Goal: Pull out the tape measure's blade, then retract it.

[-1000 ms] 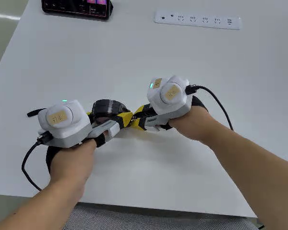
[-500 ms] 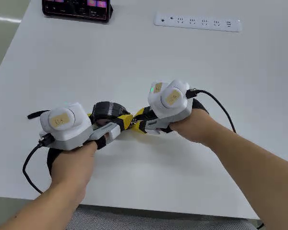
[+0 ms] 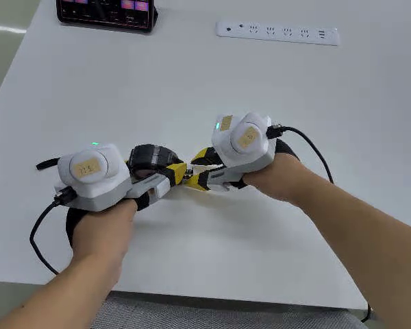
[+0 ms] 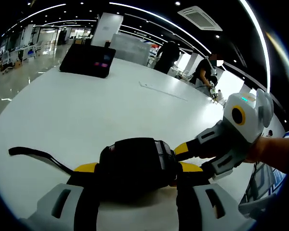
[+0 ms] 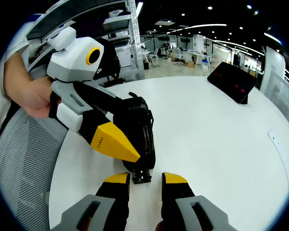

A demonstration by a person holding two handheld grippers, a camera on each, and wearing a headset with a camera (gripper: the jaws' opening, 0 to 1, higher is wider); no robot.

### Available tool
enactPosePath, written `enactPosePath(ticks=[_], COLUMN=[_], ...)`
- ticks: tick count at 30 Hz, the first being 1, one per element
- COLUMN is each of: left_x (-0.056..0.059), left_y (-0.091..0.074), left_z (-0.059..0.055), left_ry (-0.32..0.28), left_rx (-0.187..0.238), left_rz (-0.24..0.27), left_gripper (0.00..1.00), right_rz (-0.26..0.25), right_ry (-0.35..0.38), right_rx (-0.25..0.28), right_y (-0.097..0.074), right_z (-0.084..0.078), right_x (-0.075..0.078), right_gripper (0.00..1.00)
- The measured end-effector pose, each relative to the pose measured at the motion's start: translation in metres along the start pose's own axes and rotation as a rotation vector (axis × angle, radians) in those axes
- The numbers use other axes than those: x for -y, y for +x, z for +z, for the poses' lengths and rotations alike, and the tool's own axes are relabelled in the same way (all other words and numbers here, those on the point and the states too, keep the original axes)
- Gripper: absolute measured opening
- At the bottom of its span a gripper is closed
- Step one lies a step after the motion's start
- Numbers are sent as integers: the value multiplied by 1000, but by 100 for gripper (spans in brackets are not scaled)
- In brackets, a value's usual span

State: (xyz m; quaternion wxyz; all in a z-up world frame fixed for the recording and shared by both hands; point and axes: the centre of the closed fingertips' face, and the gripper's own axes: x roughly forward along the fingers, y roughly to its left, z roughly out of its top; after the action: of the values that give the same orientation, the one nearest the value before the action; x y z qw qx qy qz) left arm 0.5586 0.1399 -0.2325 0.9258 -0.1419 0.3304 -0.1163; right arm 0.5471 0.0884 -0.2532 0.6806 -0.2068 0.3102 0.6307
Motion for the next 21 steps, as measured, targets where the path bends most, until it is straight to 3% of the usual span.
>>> enactPosePath(ticks=[4, 7, 10, 21], left_x=[-1, -2, 0, 0], left_y=[-3, -5, -7, -8], left_z=[7, 8, 10, 7], left_ry=[-9, -29, -4, -7], left_rx=[27, 16, 15, -5], left_rz=[-6, -12, -12, -19], left_gripper=[60, 58, 57, 56], right_rz=[-7, -11, -16, -29], right_ry=[2, 16, 21, 47], right_rx=[5, -7, -4, 22], right_y=[-1, -1, -1, -5], right_z=[1, -2, -2, 3], right_x=[0, 0, -1, -2], right_gripper=[30, 33, 35, 38])
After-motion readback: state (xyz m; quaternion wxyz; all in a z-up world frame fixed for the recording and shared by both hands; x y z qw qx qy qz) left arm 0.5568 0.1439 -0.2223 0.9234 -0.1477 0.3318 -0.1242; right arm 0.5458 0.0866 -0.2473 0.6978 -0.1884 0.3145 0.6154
